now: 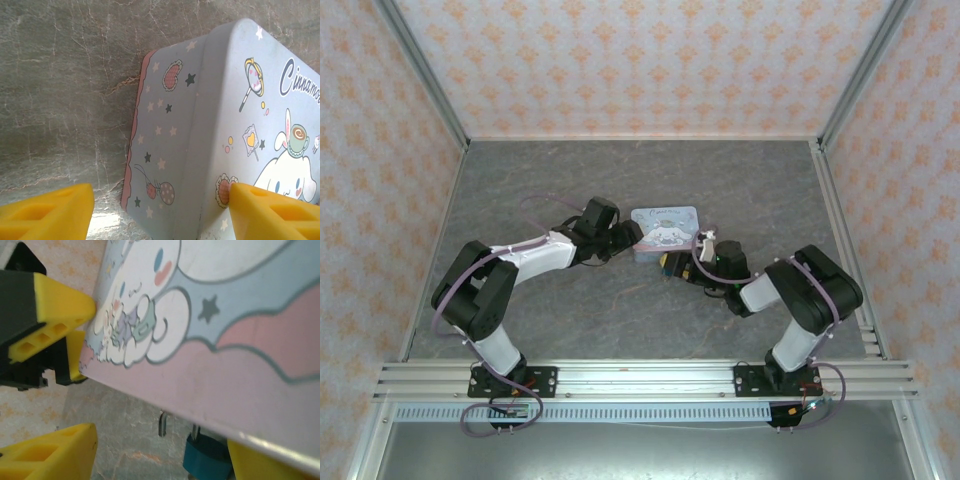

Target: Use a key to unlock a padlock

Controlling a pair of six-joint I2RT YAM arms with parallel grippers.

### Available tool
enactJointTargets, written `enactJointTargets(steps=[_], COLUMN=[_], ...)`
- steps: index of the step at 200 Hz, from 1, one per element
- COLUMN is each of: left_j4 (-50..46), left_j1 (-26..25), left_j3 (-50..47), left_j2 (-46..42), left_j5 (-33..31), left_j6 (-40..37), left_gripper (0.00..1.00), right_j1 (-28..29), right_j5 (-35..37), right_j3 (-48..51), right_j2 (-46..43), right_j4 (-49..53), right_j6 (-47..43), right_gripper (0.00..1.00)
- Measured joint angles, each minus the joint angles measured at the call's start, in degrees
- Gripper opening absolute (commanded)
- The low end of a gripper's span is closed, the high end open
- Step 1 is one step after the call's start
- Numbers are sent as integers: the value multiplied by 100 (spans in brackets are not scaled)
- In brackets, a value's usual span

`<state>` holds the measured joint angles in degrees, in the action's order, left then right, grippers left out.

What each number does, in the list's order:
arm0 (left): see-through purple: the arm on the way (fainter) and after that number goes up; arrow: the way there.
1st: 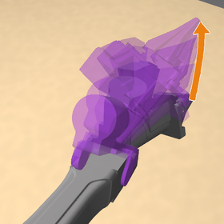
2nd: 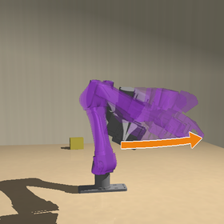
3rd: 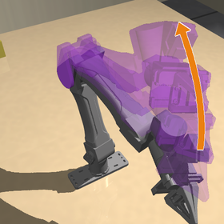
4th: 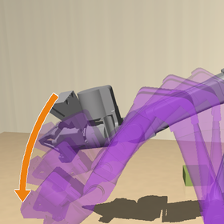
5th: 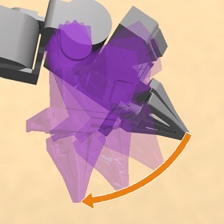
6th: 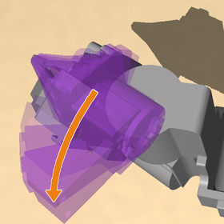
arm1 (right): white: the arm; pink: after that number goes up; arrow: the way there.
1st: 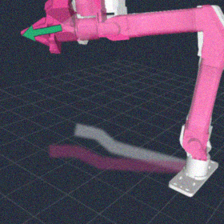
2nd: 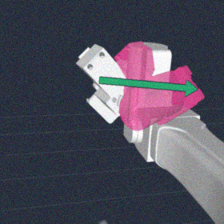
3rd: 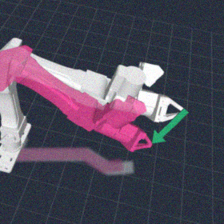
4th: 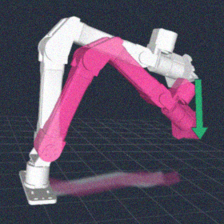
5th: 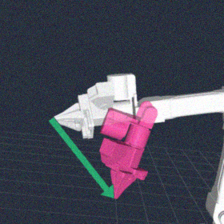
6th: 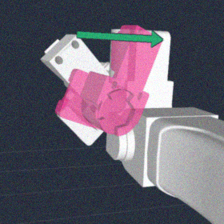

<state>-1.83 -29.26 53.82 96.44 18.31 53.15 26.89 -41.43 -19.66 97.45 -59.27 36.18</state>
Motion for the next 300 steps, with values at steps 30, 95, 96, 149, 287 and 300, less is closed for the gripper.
enactJointTargets(steps=[30, 95, 96, 149, 287, 300], left_j4=[0, -2, -2, -20, -131, -133], left_j1=[0, 0, 0, 0, 0, 0], left_j3=[0, 2, 2, 11, 50, 52], left_j2=[0, 0, 0, 0, -9, -11], left_j5=[-35, -61, -61, -81, -142, -157], left_j6=[0, -2, -2, -4, -7, -7], left_gripper=[71, 71, 71, 71, 71, 71], right_j1=[7, 7, 7, 7, 0, 0], right_j5=[9, -39, -39, -59, -61, -59], right_j3=[-61, -83, -83, -83, -83, -83], right_j2=[264, 389, 389, 426, 435, 435], right_j4=[-387, -660, -660, -662, -409, -378], right_j6=[131, 328, 328, 304, 111, 98], right_gripper=[67, 48, 48, 38, 11, 10])
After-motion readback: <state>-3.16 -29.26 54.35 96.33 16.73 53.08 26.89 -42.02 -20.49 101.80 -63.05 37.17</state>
